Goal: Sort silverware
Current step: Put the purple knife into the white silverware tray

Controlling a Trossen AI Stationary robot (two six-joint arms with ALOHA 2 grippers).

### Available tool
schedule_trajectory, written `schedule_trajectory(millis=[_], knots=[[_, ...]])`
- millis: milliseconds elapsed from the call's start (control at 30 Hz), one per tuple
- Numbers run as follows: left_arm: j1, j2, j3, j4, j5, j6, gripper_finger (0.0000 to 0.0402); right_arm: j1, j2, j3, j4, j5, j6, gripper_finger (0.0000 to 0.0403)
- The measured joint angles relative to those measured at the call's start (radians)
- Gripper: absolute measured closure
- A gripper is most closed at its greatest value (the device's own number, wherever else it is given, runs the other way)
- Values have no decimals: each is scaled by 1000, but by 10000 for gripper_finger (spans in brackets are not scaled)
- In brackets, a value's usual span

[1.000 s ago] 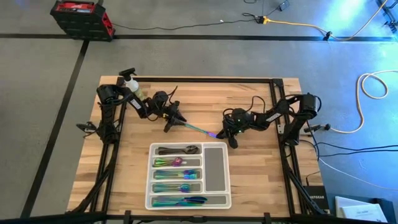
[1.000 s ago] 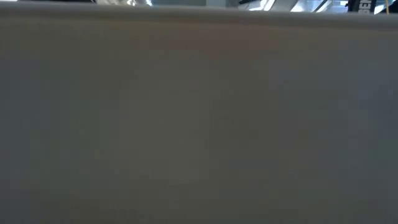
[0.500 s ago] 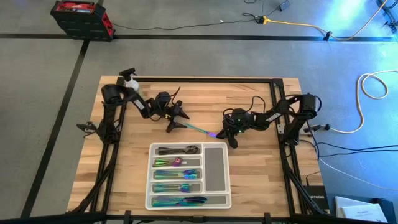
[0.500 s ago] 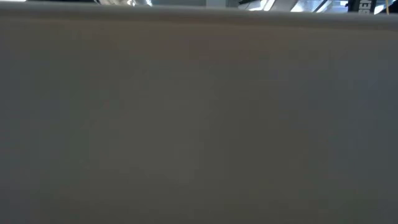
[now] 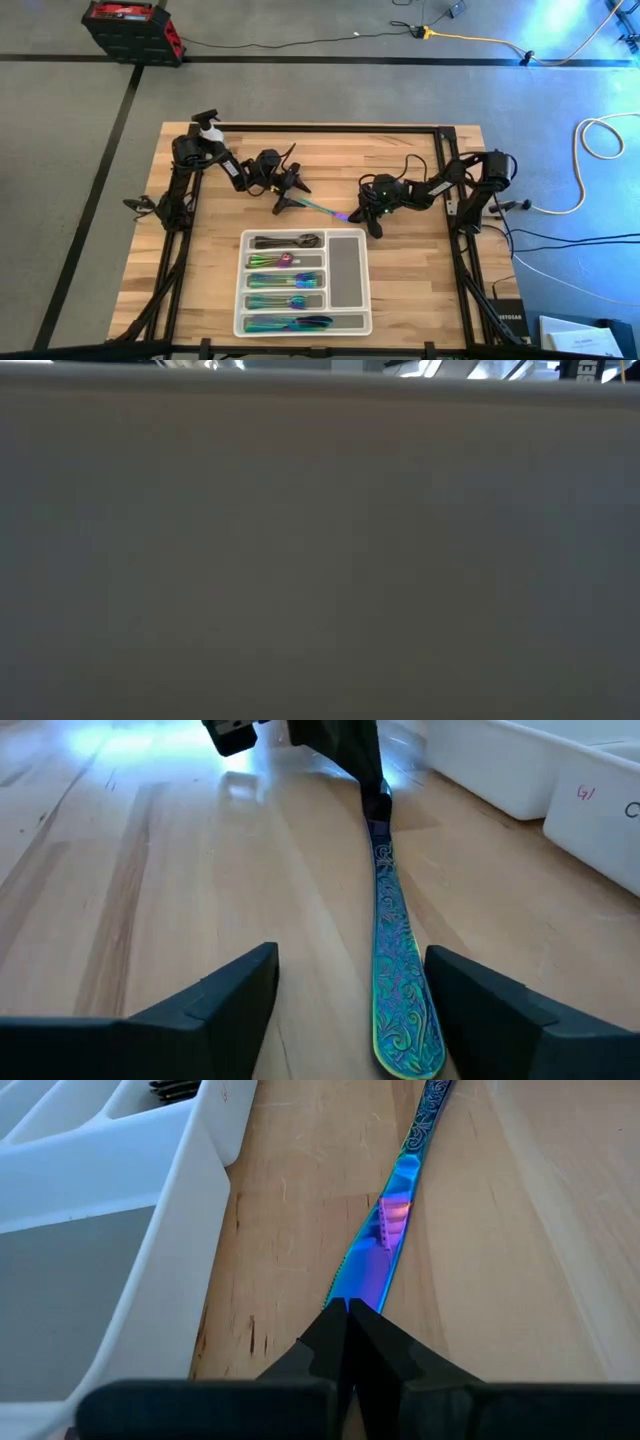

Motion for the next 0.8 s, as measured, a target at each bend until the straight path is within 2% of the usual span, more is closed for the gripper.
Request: schedule_trajectory(millis=[267,567,800], knots=[[-28,1,-8,2,-18,45,170,0,0,0,0,0,0,403],[-36,0,-12,-18,-4,97,303,0,0,0,0,-1,0,403],[-37,5,-11,-42,-6,121,337,0,0,0,2,-8,2,403]])
